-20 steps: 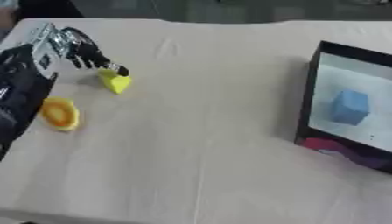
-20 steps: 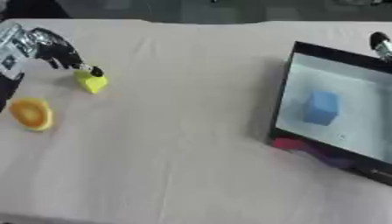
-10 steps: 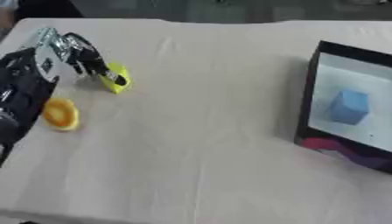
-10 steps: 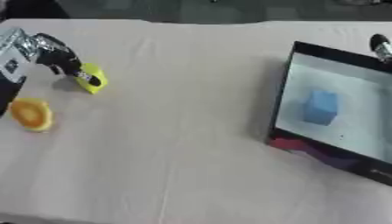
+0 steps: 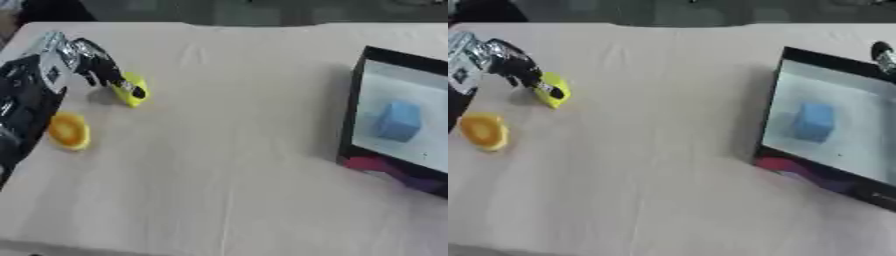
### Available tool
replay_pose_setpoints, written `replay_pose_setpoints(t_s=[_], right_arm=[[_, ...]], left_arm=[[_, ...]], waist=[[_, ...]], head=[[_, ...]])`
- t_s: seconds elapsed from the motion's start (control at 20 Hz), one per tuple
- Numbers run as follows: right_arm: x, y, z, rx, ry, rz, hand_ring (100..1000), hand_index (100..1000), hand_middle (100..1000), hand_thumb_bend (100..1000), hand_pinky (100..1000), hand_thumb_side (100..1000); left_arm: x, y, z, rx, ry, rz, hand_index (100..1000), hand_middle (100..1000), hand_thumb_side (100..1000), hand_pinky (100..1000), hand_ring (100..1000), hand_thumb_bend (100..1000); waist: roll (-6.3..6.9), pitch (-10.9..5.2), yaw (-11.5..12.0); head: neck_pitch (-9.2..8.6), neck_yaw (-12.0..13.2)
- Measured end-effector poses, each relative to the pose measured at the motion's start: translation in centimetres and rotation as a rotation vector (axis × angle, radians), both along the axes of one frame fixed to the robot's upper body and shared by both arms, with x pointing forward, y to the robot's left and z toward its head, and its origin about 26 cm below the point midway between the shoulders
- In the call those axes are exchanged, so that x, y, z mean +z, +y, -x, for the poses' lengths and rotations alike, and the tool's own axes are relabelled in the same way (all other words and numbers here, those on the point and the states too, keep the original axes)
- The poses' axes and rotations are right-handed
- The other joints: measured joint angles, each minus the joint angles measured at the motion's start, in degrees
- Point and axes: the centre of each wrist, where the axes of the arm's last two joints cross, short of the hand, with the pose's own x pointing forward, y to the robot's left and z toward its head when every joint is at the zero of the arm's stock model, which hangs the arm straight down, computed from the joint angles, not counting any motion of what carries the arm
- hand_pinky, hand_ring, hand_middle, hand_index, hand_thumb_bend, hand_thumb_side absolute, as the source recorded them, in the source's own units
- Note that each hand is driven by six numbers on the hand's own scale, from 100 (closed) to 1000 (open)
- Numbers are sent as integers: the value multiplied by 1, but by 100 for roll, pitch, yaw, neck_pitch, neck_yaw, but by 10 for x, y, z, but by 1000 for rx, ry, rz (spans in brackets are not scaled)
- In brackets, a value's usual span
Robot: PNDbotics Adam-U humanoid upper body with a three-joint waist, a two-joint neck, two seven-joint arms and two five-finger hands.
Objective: Pick up the objects with one hand, pass them to the other hand, and then place them into the box on the other side of the table.
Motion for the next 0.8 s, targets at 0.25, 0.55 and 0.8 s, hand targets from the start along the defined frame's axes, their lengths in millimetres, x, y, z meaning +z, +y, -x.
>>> replay_pose_setpoints(t_s=[0.25,0.55,0.8], right_arm=[[-2,0,-1,-3,3,-5,1000,894,896,282,951,520],[-2,0,-1,-4,1,-5,1000,894,896,279,951,521],[-2,0,-1,-3,1,-5,1000,895,897,275,952,524]], left_arm=[[-3,-4,0,13,-20,-33,739,759,440,889,866,664],[-6,-8,-1,26,-38,-57,695,754,423,879,863,634],[-7,-11,-1,22,-38,-76,660,750,358,873,861,596]], waist=[[0,0,-22],[0,0,-25],[0,-9,-25]], head=[[-1,1],[-1,21],[-1,34]])
